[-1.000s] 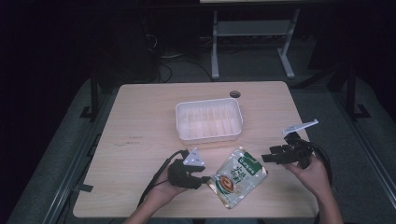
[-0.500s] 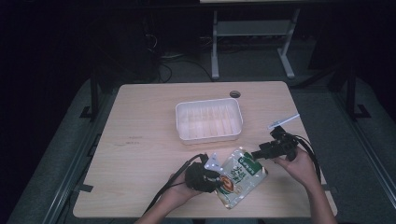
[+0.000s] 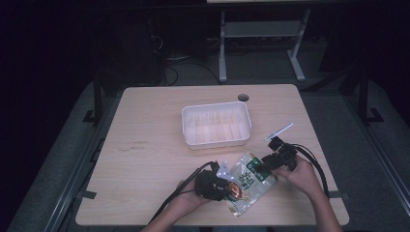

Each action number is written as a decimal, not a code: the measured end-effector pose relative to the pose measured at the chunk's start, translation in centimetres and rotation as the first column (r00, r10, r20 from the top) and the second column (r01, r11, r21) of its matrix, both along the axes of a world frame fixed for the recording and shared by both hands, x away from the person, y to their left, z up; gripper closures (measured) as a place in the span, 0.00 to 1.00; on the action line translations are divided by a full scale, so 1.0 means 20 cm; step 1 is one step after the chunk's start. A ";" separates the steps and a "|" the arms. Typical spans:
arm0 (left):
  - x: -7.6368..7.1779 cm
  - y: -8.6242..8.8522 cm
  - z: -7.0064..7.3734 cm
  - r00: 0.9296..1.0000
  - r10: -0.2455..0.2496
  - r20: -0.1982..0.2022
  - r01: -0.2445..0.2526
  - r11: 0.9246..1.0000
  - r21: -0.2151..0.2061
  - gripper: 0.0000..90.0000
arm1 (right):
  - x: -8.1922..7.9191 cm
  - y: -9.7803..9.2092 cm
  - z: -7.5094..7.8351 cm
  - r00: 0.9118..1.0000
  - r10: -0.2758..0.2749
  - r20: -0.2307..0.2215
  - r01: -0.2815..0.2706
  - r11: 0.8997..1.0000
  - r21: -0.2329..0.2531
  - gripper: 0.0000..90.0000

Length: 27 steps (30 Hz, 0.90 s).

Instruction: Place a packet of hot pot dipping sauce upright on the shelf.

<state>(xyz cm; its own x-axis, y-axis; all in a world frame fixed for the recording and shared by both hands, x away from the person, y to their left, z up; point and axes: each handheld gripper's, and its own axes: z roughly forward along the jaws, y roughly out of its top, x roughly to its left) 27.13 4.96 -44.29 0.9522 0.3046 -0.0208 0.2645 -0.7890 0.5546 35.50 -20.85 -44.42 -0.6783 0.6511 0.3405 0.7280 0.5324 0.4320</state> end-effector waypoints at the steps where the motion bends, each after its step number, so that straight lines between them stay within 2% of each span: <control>1: 0.00 0.00 0.00 1.000 -0.001 0.005 0.001 1.000 0.003 0.75 | -0.01 0.01 -0.01 1.000 0.008 -0.003 -0.008 1.000 -0.009 0.43; 12: -0.01 -0.02 -0.01 1.000 -0.002 0.016 0.001 1.000 0.024 0.75 | -0.02 0.03 -0.01 1.000 0.029 -0.011 -0.029 0.999 0.016 0.48; 13: -0.01 -0.02 -0.01 1.000 0.000 0.017 0.000 1.000 0.027 0.75 | -0.03 0.02 -0.01 1.000 0.024 -0.006 -0.024 0.998 0.051 0.51; 14: -0.01 -0.02 -0.01 1.000 -0.002 0.021 0.001 1.000 0.031 0.75 | -0.03 0.02 -0.01 1.000 0.024 -0.006 -0.024 0.998 0.051 0.51; 15: -0.01 -0.02 -0.01 1.000 -0.001 0.023 0.001 0.999 0.032 0.75 | -0.03 -0.01 -0.01 1.000 0.018 -0.022 -0.016 0.995 0.098 0.54; 16: -0.01 -0.02 -0.01 1.000 -0.001 0.023 0.001 0.999 0.032 0.75 | -0.04 -0.02 -0.01 0.999 0.014 -0.033 -0.010 0.994 0.111 0.56; 22: -0.01 -0.02 -0.02 1.000 0.005 0.016 -0.006 1.000 0.022 0.75 | -0.06 -0.03 0.01 1.000 0.024 -0.021 -0.021 0.993 0.115 0.63; 27: -0.01 -0.01 -0.02 1.000 0.009 0.022 -0.010 1.000 0.012 0.75 | -0.07 -0.01 0.00 0.999 0.027 -0.027 -0.025 0.996 0.087 0.71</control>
<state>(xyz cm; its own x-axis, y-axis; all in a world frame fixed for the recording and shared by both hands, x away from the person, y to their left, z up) 26.89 4.73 -44.69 0.9495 0.3138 0.0036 0.2600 -0.7930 0.5510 34.06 -21.02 -44.42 -0.6840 0.6004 0.4143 0.7268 0.5126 0.4572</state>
